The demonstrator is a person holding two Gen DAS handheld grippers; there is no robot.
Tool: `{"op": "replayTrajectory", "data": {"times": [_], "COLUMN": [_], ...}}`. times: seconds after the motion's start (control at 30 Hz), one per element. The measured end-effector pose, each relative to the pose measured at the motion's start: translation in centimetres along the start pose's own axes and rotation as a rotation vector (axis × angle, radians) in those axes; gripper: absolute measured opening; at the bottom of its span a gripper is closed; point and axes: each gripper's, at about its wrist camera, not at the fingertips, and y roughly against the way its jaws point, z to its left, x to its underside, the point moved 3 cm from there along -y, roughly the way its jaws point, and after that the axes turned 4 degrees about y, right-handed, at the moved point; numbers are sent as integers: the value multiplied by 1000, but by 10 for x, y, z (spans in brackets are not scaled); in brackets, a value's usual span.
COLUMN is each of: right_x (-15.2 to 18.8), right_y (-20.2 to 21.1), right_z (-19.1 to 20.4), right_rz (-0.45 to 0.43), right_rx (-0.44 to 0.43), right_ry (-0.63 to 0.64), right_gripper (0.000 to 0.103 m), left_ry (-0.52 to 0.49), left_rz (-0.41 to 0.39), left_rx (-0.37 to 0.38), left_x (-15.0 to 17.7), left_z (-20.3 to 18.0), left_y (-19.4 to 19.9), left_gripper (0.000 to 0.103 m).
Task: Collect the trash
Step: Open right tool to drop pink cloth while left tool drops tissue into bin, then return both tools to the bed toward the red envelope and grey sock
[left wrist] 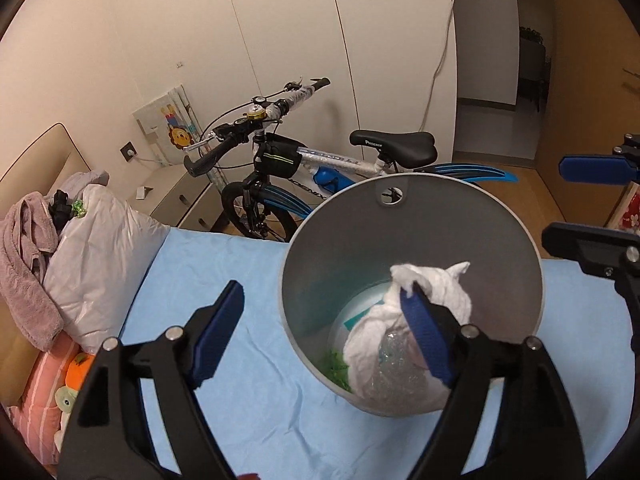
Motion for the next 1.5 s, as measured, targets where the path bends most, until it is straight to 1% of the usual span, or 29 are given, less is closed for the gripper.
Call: {"op": "replayTrajectory", "data": {"times": [0.3,0.33,0.47,0.6,0.77,0.9,1.07,1.2,1.3,1.5], "right_x": [-9,-10,-12,-12,-10,-7,0,2,1,-2], "right_y": [4,4,8,12,19,18,13,6,4,8], "right_z": [26,29,36,37,33,24,21,24,30,49], "right_rz": [-36,-38,-49,-54,-67,-65,-59,-56,-57,-71], "right_rx": [-36,-38,-47,-49,-44,-37,-49,-77,-97,-130], "right_ry": [52,56,63,56,47,26,8,10,22,46], "right_gripper": [60,61,61,61,62,62,62,62,62,62], "left_ry": [88,93,94,85,40,16,22,65,65,122], "left_rz": [0,0,-6,-4,9,40,114,109,91,57], "left_rx": [-58,-61,-73,-65,-42,-19,-31,-20,-68,-99], "left_x": [15,18,25,25,18,20,42,49,53,62], "left_z": [34,36,40,36,18,3,3,12,18,38], "left_y": [19,22,30,30,19,5,-11,-4,5,32], "left_gripper": [80,80,80,80,80,80,81,81,81,81]}}
